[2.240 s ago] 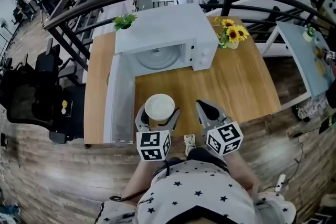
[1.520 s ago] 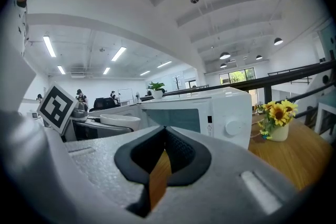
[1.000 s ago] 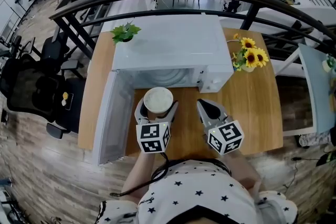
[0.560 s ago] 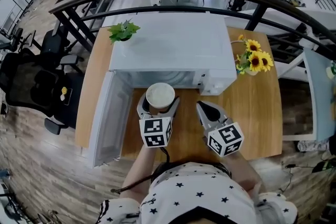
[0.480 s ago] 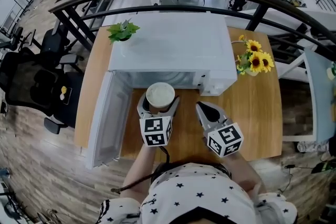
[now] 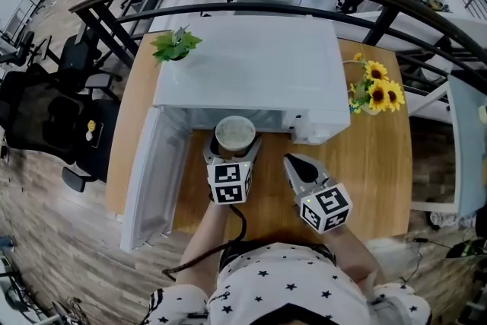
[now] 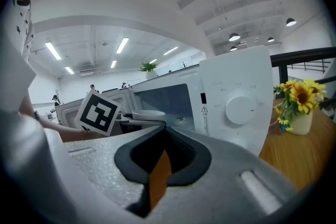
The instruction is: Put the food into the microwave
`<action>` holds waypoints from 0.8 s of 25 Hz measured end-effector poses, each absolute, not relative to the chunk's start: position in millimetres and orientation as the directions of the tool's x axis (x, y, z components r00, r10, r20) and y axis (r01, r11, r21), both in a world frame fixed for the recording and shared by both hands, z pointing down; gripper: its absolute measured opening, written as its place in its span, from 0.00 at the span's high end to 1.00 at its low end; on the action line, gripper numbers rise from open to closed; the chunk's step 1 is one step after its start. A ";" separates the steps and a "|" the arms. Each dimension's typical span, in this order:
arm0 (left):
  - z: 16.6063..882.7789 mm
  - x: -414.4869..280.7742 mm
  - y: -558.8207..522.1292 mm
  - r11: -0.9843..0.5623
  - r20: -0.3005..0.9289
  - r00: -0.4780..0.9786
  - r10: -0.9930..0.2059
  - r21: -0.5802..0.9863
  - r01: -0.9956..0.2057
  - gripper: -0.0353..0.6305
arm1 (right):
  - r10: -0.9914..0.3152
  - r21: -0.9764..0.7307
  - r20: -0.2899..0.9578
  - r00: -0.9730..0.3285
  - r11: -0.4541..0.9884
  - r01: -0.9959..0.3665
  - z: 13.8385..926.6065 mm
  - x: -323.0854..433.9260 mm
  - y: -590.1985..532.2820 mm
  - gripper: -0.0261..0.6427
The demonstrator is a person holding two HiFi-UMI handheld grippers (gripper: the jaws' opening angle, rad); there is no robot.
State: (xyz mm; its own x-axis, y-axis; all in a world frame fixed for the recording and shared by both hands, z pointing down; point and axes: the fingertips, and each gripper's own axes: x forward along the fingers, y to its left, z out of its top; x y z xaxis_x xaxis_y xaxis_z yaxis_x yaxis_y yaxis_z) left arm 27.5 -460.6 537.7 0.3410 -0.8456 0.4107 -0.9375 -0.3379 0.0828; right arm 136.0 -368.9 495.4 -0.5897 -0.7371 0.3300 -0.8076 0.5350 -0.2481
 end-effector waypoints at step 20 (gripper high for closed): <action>584.9 28.7 -507.1 -0.324 0.475 0.321 -0.819 0.079 -0.943 0.22 | -0.714 -0.276 0.371 -0.593 0.525 -0.805 517.5 142.4 -383.3 0.95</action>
